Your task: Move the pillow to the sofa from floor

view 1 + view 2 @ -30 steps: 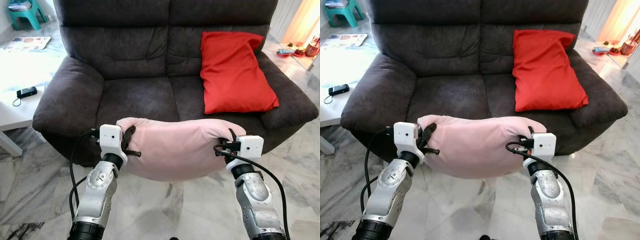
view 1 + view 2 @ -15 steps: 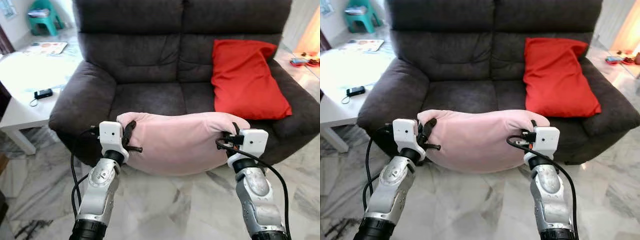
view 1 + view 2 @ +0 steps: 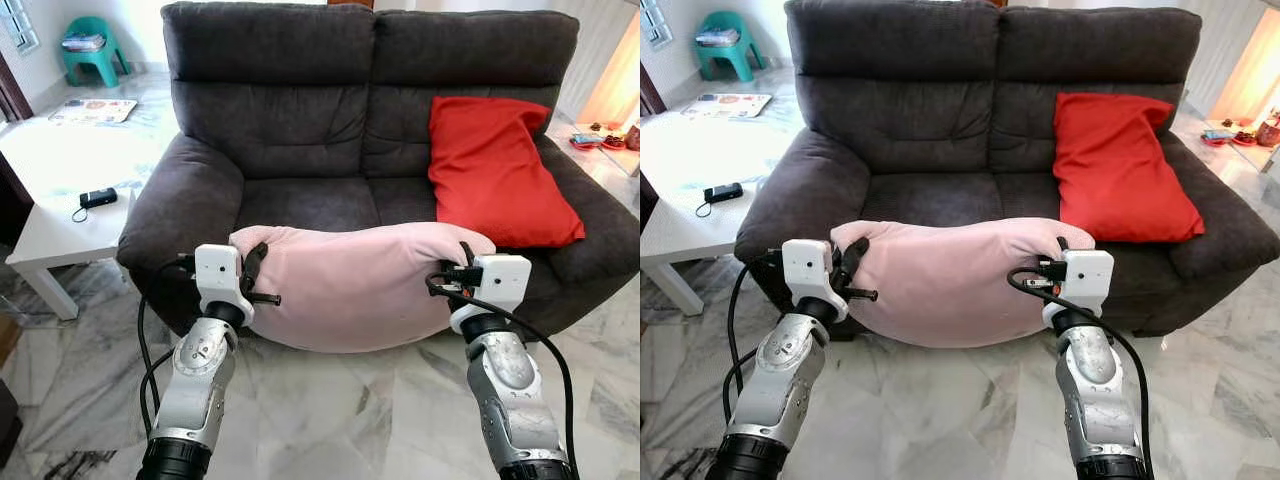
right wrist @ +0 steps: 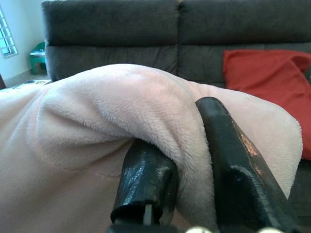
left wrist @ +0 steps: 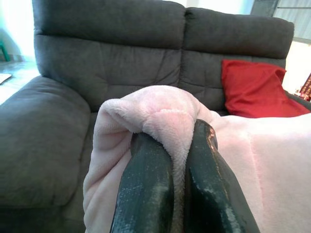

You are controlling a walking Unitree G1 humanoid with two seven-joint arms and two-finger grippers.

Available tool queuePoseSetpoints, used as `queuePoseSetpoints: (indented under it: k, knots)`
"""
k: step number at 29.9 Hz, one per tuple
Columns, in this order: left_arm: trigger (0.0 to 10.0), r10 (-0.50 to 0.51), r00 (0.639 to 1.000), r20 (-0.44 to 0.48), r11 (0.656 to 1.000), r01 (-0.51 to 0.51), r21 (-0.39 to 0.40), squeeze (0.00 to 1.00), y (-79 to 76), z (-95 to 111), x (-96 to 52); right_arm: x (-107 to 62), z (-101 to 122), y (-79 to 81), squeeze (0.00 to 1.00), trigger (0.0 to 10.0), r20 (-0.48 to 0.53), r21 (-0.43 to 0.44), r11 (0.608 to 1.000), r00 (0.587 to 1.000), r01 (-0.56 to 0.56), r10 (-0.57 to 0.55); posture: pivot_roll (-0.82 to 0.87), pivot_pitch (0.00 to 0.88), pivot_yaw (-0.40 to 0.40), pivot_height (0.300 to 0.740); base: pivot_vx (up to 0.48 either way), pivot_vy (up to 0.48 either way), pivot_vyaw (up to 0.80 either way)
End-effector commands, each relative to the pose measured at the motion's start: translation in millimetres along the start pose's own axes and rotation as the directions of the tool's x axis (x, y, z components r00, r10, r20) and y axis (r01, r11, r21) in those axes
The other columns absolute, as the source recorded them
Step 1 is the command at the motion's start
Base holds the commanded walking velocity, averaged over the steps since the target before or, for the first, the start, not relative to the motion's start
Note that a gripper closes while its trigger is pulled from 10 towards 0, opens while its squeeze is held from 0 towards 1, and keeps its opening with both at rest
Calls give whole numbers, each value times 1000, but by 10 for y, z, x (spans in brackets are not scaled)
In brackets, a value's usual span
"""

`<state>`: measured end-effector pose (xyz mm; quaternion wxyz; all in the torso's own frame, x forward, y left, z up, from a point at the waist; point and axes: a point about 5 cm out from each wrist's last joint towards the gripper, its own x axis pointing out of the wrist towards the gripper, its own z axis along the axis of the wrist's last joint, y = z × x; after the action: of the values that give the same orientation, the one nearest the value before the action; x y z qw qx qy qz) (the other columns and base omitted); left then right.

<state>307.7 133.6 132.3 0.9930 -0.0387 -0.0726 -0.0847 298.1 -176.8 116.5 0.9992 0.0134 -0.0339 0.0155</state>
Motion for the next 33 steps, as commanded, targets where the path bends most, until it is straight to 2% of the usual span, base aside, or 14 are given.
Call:
queuePoseSetpoints:
  k: [1, 16, 25, 33]
  knots:
    - [10000, 30, 999, 39, 1000, -30, 9, 0, 66, 76, 32, 59, 281, -19, 0, 10000, 121, 1, 1000, 992, 19, -19, -43, 0, -50, 740, 0, 0, 0]
    - [10000, 37, 999, 36, 999, -38, 19, 0, 70, 79, 47, 76, 304, -25, 0, 10000, 115, 0, 1000, 993, 23, -23, -41, 41, -59, 740, 0, 119, 0]
    - [10000, 37, 999, 38, 999, -38, 21, 0, 76, 93, 64, 75, 306, -21, 0, 10000, 111, 1, 1000, 994, 23, -23, -41, 63, -55, 740, 0, 356, 0]
    - [10000, 29, 999, 41, 999, -31, 34, 0, 82, 106, 68, 89, 327, 1, 0, 10000, 115, 7, 1000, 993, 22, -22, -38, 73, -52, 740, 0, 0, 0]
